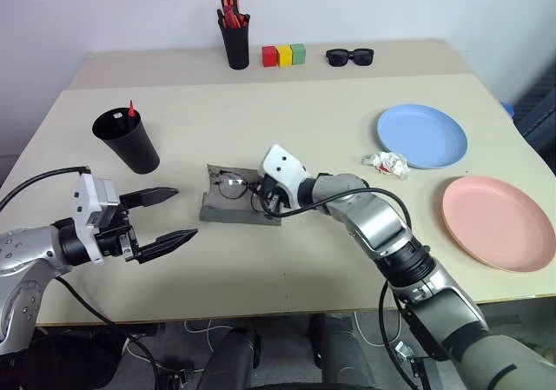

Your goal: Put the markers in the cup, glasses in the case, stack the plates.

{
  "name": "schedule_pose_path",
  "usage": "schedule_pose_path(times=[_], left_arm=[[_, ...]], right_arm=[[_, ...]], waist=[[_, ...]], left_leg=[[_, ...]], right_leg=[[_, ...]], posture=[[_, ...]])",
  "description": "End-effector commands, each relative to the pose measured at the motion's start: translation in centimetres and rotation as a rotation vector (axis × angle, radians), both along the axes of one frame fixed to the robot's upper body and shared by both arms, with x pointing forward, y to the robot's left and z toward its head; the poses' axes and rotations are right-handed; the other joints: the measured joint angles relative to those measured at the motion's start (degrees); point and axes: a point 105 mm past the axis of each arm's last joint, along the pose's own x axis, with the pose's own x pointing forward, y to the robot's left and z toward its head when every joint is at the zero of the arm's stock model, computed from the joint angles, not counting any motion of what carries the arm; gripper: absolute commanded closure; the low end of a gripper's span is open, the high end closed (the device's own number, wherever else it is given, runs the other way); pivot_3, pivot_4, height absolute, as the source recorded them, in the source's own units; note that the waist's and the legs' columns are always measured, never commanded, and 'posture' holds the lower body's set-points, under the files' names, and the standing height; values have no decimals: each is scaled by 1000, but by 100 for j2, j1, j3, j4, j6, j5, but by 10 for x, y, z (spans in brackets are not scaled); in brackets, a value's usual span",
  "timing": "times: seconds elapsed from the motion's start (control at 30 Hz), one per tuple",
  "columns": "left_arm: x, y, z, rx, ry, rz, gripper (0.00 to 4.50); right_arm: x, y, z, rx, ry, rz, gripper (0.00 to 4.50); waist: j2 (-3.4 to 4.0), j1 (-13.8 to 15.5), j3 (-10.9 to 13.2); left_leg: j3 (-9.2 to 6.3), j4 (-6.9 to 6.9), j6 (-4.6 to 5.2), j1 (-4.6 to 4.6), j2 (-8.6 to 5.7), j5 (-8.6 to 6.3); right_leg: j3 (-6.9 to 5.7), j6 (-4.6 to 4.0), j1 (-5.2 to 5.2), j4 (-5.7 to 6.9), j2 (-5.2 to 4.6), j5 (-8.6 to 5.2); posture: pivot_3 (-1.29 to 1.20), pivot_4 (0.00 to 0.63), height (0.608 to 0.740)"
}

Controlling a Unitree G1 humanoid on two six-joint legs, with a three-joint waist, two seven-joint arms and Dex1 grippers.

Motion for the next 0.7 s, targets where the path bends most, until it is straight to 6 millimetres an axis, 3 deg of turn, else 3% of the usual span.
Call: schedule_pose_path(times=[0.03, 0.17, 0.2, 0.3, 0.47, 0.5, 0.57, 0.7], left_arm=[[2, 1, 7, 9, -28, -2, 0], [2, 0, 7, 7, -29, -8, 0], [2, 0, 7, 6, -30, -10, 0], [2, -2, 7, 4, -33, -11, 0], [2, -3, 7, 6, -33, -15, 0], [3, -3, 7, 6, -36, -15, 0], [6, -4, 7, 1, -35, -11, 0], [22, -6, 14, -28, -69, 35, 0]], right_arm=[[-8, 7, 14, 10, -54, 56, 4452], [-14, 13, 14, 27, -9, 112, 4452], [-15, 14, 14, 32, -5, 113, 4184], [-15, 13, 12, 21, 5, 109, 3048], [-10, 14, 17, 38, -10, 74, 398], [-9, 15, 20, 52, -25, 64, 63], [-8, 16, 29, 95, -30, 57, 63], [-13, 17, 67, 293, -79, 94, 63]], waist=[[0, -2, 0], [0, -1, 0], [0, -1, 0], [0, 0, 0], [0, -2, 0], [0, -3, 0], [0, 0, 0], [0, 31, 0]], left_leg=[[0, 0, 0, 0, 0, 0], [0, 0, 0, 0, 0, 0], [0, 0, 0, 0, 0, 0], [0, 0, 0, 0, 1, 0], [-1, 0, 0, 0, 1, 0], [-1, 0, 0, 0, 1, 0], [-1, 0, 0, 0, 1, 0], [-2, 2, -2, -1, 0, 1]], right_leg=[[0, 0, 0, 0, 0, 0], [0, 0, 0, 0, 1, 0], [0, 0, 0, -1, 1, 0], [0, 0, 0, -1, 1, 0], [0, 0, 0, 0, 1, 0], [0, 0, 0, 0, 1, 0], [0, 0, -1, 0, 1, 0], [0, 0, 0, 0, 1, 0]], posture=[[0, 150, 740], [0, 150, 740], [0, 150, 740], [0, 150, 740], [0, 150, 740], [0, 150, 740], [0, 150, 740], [0, 150, 740]])
